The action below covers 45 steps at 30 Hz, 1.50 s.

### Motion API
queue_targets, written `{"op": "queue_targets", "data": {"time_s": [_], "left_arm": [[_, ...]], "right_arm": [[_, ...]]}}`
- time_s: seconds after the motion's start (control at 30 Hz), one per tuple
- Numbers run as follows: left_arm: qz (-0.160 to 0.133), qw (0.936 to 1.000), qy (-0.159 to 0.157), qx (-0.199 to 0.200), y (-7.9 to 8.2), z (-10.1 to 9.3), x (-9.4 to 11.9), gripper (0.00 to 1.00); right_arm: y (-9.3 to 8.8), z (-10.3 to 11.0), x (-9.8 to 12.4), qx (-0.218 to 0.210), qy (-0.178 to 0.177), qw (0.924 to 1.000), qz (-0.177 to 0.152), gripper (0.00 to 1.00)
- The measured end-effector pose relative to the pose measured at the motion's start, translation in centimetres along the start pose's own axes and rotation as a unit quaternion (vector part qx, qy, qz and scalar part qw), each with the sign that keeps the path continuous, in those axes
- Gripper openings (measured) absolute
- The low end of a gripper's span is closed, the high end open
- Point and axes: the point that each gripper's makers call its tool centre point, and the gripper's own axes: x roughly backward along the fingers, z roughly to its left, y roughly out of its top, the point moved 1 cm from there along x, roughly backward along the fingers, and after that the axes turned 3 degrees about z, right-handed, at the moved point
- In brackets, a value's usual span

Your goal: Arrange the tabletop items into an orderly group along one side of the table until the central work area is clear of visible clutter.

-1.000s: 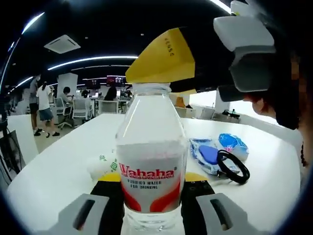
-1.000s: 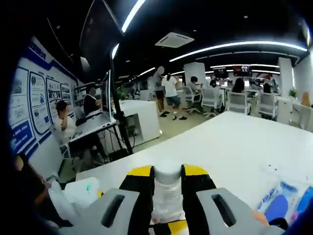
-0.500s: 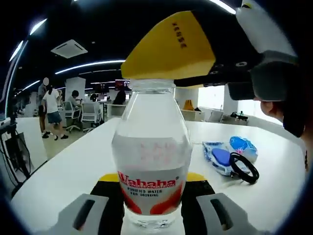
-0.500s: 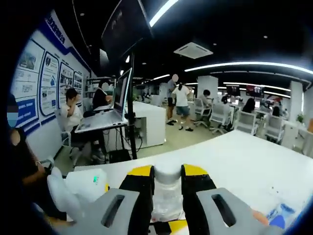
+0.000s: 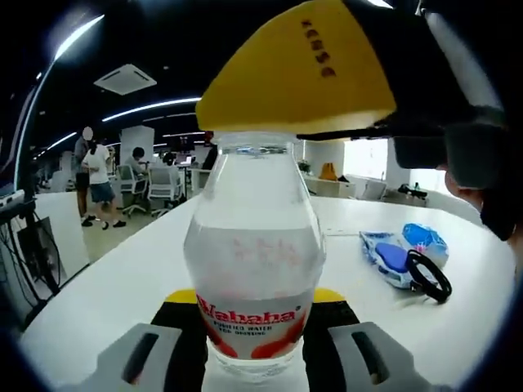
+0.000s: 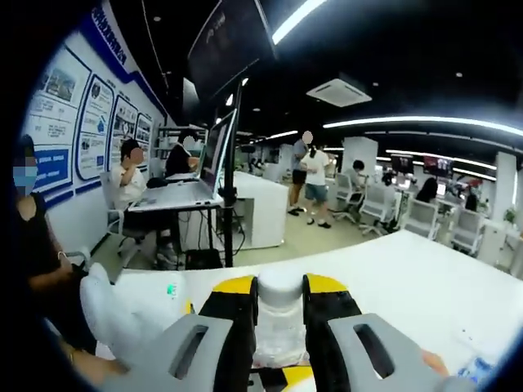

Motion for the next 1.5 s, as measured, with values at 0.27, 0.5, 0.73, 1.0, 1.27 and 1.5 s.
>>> {"op": "queue_targets", "data": {"time_s": [0.27,0.5,0.73,1.0,1.27,1.5], "left_arm": [[0.014,0.9999,-0.003,-0.010,0.3,0.4,-0.4,0.42],[0.017,0.9997,-0.002,-0.017,0.6,0.6,-0.8,0.42],[0.022,0.9996,0.002,-0.016,0.7,1.0,-1.1,0.42],[0.027,0.9995,0.001,-0.016,0.7,1.1,-1.5,0.42],[0.023,0.9995,0.002,-0.019,0.7,1.1,-1.6,0.42],[0.011,0.9997,0.014,-0.014,0.8,1.2,-1.7,0.42]], "right_arm": [[0.2,-0.5,-0.3,-0.005,0.000,1.0000,-0.005,0.18],[0.4,-0.7,-0.5,-0.017,0.000,0.9998,-0.012,0.18],[0.5,-0.8,-1.1,-0.020,0.006,0.9997,-0.012,0.18],[0.4,-1.1,-1.5,-0.025,0.009,0.9995,-0.014,0.18],[0.4,-1.5,-1.6,-0.036,0.018,0.9990,-0.018,0.18],[0.3,-1.7,-1.7,-0.038,0.042,0.9980,-0.027,0.18]]}}
